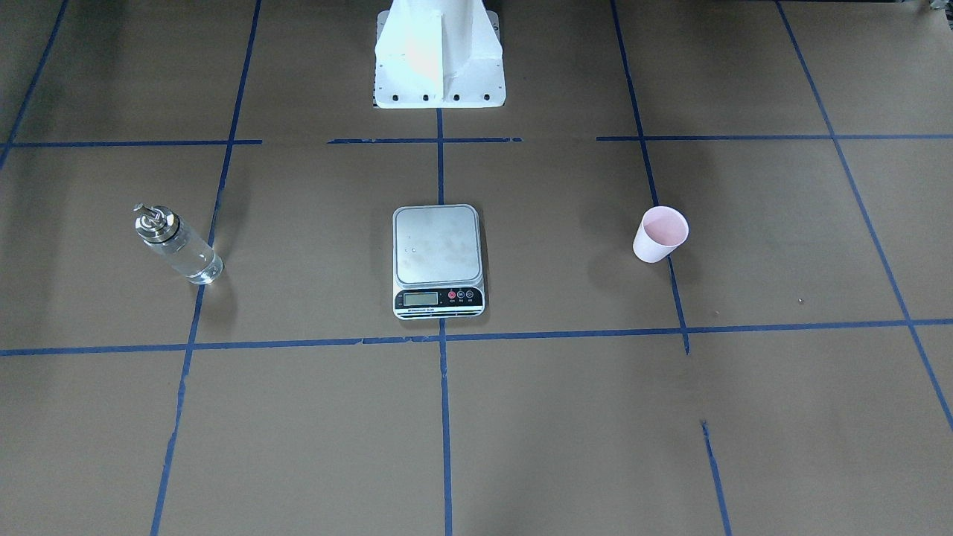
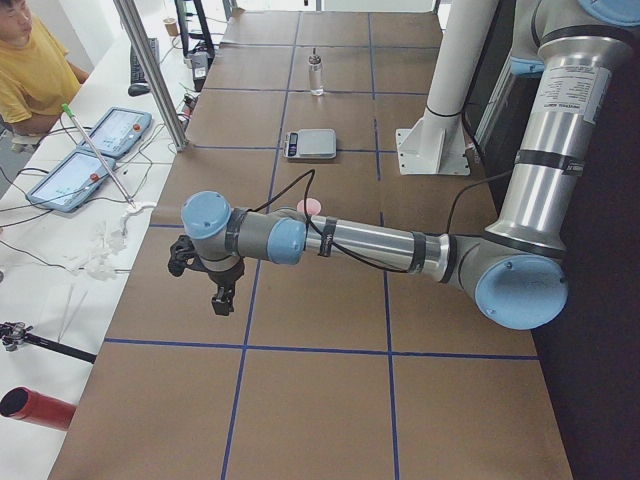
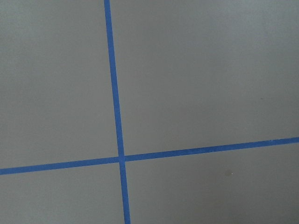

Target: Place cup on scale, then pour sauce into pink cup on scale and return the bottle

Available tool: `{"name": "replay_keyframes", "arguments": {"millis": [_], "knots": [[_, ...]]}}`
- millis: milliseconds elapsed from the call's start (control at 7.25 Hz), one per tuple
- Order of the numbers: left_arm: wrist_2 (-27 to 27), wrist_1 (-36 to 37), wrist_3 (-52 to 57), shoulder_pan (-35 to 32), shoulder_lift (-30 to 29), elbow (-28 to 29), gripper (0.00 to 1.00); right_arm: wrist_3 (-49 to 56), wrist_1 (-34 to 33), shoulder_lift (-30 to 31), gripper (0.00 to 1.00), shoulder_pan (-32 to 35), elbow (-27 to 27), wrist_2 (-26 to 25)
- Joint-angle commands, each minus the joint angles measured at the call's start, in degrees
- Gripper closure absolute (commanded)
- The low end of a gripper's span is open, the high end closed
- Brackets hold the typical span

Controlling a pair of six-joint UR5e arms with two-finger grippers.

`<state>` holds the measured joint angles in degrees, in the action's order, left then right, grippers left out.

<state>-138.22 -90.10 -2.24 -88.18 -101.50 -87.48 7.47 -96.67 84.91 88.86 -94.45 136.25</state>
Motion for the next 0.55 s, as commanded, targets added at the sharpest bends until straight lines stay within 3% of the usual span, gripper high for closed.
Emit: {"name": "replay_keyframes", "arguments": {"millis": [0, 414], "knots": [[4.8, -0.5, 1.1, -0.3, 0.7, -1.2, 0.0, 0.1, 0.1, 0.4, 0.0, 0.0, -1.1, -1.7], [3.7, -0.6, 0.8, 3.4, 1.4, -5.8, 0.0, -0.5, 0.1, 0.3, 0.0, -0.8, -1.4, -1.4]]}}
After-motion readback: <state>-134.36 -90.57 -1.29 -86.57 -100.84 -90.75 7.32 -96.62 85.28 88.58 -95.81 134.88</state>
